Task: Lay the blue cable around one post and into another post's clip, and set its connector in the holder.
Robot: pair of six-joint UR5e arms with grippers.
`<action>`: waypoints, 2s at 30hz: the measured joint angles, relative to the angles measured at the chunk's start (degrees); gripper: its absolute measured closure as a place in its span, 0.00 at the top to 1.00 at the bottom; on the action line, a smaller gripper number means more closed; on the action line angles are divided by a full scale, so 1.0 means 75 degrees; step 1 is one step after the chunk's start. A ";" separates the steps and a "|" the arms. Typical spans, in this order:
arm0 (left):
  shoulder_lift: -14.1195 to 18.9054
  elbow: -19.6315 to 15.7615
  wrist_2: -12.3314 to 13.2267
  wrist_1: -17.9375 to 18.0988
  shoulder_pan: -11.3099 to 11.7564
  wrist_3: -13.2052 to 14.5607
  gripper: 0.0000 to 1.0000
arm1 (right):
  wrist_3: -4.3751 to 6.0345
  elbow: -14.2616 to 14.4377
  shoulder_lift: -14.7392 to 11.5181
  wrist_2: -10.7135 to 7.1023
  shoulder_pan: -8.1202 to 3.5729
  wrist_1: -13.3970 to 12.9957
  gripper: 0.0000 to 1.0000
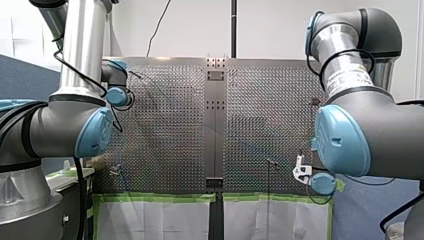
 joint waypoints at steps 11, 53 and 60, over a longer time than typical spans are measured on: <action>0.0002 0.0001 0.0018 0.0012 -0.0002 -0.0014 1.00 | 0.0612 -0.0433 0.0769 -0.0769 -0.0566 -0.0769 0.00; 0.0002 0.0001 0.0046 0.0017 -0.0003 -0.0051 1.00 | -0.0014 -0.0735 0.2750 -0.2977 -0.0908 -0.2181 0.00; 0.0003 0.0000 0.0046 0.0019 -0.0005 -0.0040 1.00 | 0.0074 -0.0679 0.2335 -0.3019 -0.0873 -0.1768 0.00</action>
